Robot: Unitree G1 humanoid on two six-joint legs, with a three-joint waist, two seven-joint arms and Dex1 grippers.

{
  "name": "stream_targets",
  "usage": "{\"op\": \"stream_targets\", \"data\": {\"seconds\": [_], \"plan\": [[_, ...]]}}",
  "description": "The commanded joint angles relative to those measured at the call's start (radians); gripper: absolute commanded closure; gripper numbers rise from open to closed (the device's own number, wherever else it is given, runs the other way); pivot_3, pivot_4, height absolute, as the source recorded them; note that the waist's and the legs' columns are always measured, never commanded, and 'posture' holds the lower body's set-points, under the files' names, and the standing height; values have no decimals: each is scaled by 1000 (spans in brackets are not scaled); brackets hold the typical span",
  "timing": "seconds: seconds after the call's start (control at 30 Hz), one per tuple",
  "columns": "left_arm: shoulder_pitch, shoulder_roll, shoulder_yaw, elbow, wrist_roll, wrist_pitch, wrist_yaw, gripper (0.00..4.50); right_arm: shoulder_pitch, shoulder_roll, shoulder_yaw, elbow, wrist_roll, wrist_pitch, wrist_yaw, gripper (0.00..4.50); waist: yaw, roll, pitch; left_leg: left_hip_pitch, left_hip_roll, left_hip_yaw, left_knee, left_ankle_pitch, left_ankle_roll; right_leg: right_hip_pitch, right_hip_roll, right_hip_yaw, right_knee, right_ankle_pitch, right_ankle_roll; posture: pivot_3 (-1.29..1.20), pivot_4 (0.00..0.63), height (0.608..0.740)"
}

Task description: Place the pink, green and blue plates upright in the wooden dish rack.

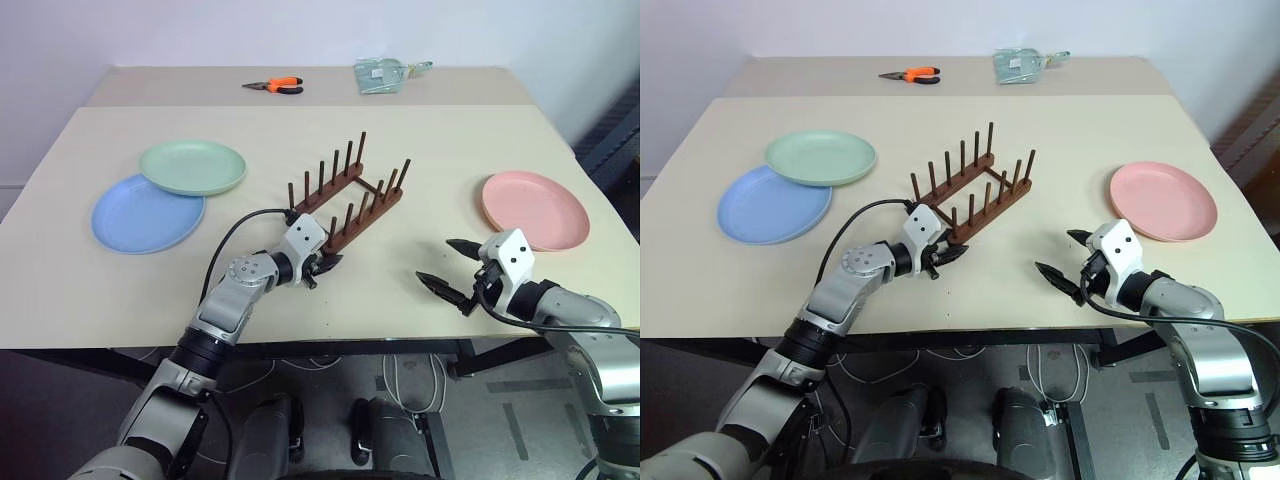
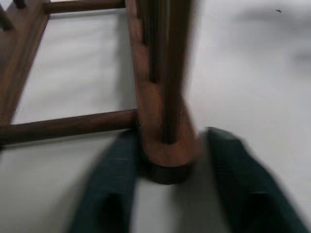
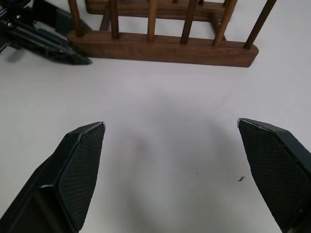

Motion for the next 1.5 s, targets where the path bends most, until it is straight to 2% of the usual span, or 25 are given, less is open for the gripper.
{"op": "stream_targets", "data": {"seconds": [0.03, 0.1, 0.27, 0.4, 0.5, 0.6, 0.67, 0.7, 0.8, 0.9, 0.97, 1.0, 1.17, 1.33, 1.5], "plan": [[4, 11, -3, -5, 8, -31, -36, 3738, -13, -1, -19, -13, -10, -38, -2, 0, 0, 0, 0, 0, 0, 0, 0, 0, 0, 0, 0, 0, 0, 0, 0, 0, 150, 740], [10, 23, -7, -20, -3, -62, -81, 3738, -11, -8, -22, -11, -12, -43, 3, 0, 0, 0, 0, 0, 0, 0, 0, 0, 0, 0, 0, 0, 0, 0, 0, 0, 150, 740], [-10, 85, -35, -52, -73, -110, -331, 3738, -14, -35, -61, 23, -22, -58, 7, 0, 0, 0, 0, 0, 0, 0, 0, 0, 0, 0, 0, 0, 0, 0, 0, 0, 150, 740], [-91, 101, -30, 128, -5, -216, -355, 3738, -4, -45, -79, 39, -30, -74, 7, 0, 2, 0, 0, -1, 0, 0, 1, 0, 0, 0, 0, -1, 0, 0, 0, 0, 150, 740], [-134, 118, -10, 237, 41, -252, -304, 2227, 11, -44, -88, 28, -33, -76, 3, 0, -2, 0, 0, -1, 0, 0, 2, 0, 1, 0, 0, -1, 0, 0, 0, 0, 150, 740], [-125, 153, 32, 229, 48, -222, -260, 832, 34, -46, -100, 9, -33, -68, -4, 0, -3, 0, 0, -1, 1, 0, 3, 0, 1, 0, 0, -1, 0, 0, 0, 0, 150, 740], [-65, 194, 58, 119, 13, -153, -283, 832, 49, -52, -102, 1, -31, -56, 0, 0, -7, 0, 0, -1, 1, 0, 3, 0, 1, 0, 1, 0, 0, 0, 0, 0, 150, 740], [-32, 213, 68, 56, -14, -114, -303, 800, 53, -56, -99, -1, -31, -49, 4, 264, -9, 1, 0, -1, 1, 0, 3, 0, 1, 0, 1, 0, 0, 0, 0, 0, 150, 740], [92, 257, 94, -185, -107, 28, -337, 1776, 45, -50, -61, 9, -40, -36, 9, 1329, -11, 1, 0, -1, 2, 0, 3, 0, 1, 0, 1, 0, 1, 0, 0, 0, 150, 740], [142, 249, 45, -328, -86, 127, -288, 3336, -14, -30, 17, 61, -97, -26, -20, 2947, -5, 1, 0, -1, 2, -1, 5, -1, 1, 1, 0, 0, 1, 0, 0, 0, 150, 740], [135, 190, -2, -352, -28, 159, -195, 3401, -68, -21, 91, 126, -173, -18, -57, 4062, 1, 1, 0, -2, 1, -2, 8, -2, 2, 1, 0, 0, 1, 0, 0, 0, 150, 740], [128, 160, -16, -354, -7, 185, -151, 3401, -92, -16, 120, 149, -202, -14, -73, 4480, 2, 1, 0, -2, 1, -3, 9, -2, 3, 2, 0, -1, 1, 0, 0, 0, 150, 740], [101, 58, -78, -292, 109, 247, 19, 3401, -221, 51, 190, 271, -274, 41, -156, 4480, -5, 2, 0, -3, 1, -2, 11, -3, 4, 2, 0, -1, 1, 0, 2, 0, 150, 740], [39, -21, -44, -143, 157, 222, 161, 3401, -318, 108, 211, 399, -314, 24, -206, 4480, -3, 2, -1, -1, 1, -2, 13, -3, 4, 4, 0, -1, 2, 0, 2, 0, 150, 740], [-41, -46, 1, -3, 164, 176, 244, 3401, -411, 154, 226, 521, -347, -47, -234, 4480, -10, 2, -2, -1, 1, -2, 13, -3, 4, 4, 0, 0, 3, 1, 3, 0, 150, 740]]}}
